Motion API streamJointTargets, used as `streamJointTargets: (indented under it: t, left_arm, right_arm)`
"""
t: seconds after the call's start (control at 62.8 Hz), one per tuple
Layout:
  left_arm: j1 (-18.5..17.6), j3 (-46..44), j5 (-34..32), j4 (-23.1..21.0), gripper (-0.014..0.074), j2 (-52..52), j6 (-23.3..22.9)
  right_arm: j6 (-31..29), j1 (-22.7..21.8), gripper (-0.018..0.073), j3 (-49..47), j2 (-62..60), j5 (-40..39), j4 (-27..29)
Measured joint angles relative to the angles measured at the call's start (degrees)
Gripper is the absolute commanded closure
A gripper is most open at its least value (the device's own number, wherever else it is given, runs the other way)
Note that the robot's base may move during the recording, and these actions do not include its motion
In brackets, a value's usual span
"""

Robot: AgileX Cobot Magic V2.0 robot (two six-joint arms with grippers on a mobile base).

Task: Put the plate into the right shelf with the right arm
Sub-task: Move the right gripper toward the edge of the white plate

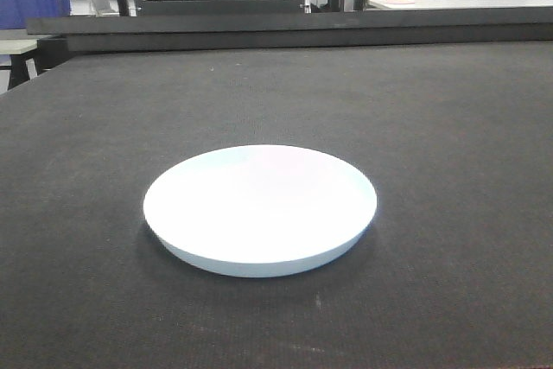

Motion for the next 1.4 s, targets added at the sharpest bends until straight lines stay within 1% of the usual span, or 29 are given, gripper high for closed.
streamJointTargets:
  t: [0.366,0.525,0.589,0.668,0.732,0.812,0.923,1.034,1.13,1.178,1.241,1.337,1.4]
  left_arm:
    - [0.00,0.00,0.00,0.00,0.0643,0.00,0.00]
    - [0.00,0.00,0.00,0.00,0.0643,0.00,0.00]
    - [0.00,0.00,0.00,0.00,0.0643,0.00,0.00]
    - [0.00,0.00,0.00,0.00,0.0643,0.00,0.00]
    - [0.00,0.00,0.00,0.00,0.0643,0.00,0.00]
    - [0.00,0.00,0.00,0.00,0.0643,0.00,0.00]
    - [0.00,0.00,0.00,0.00,0.0643,0.00,0.00]
    - [0.00,0.00,0.00,0.00,0.0643,0.00,0.00]
    - [0.00,0.00,0.00,0.00,0.0643,0.00,0.00]
    - [0.00,0.00,0.00,0.00,0.0643,0.00,0.00]
    - [0.00,0.00,0.00,0.00,0.0643,0.00,0.00]
    - [0.00,0.00,0.00,0.00,0.0643,0.00,0.00]
    - [0.00,0.00,0.00,0.00,0.0643,0.00,0.00]
  right_arm:
    - [0.00,0.00,0.0505,0.00,0.00,-0.12,0.00]
    - [0.00,0.00,0.0505,0.09,0.00,-4.58,0.00]
    - [1.65,0.00,0.0505,0.09,0.00,-6.91,0.00]
    - [5.58,0.00,0.0505,-0.03,0.00,-6.28,0.00]
    - [8.07,0.00,0.0505,-2.15,0.00,-2.29,0.00]
    - [8.75,0.00,0.0505,-7.59,0.00,3.22,-0.37]
    - [7.29,0.35,0.0505,-19.61,2.93,11.35,-1.79]
    - [3.68,2.54,0.0505,-32.32,12.41,22.59,-1.63]
    - [-3.12,5.51,0.0505,-43.53,22.58,32.69,1.45]
    - [-6.36,7.17,0.0505,-48.30,28.06,37.81,4.45]
    - [-9.59,9.57,0.0505,-54.26,35.97,42.77,8.49]
    - [-11.32,13.04,0.0495,-60.85,47.50,47.13,12.36]
    - [-11.60,15.11,0.0451,-63.57,53.84,48.59,12.89]
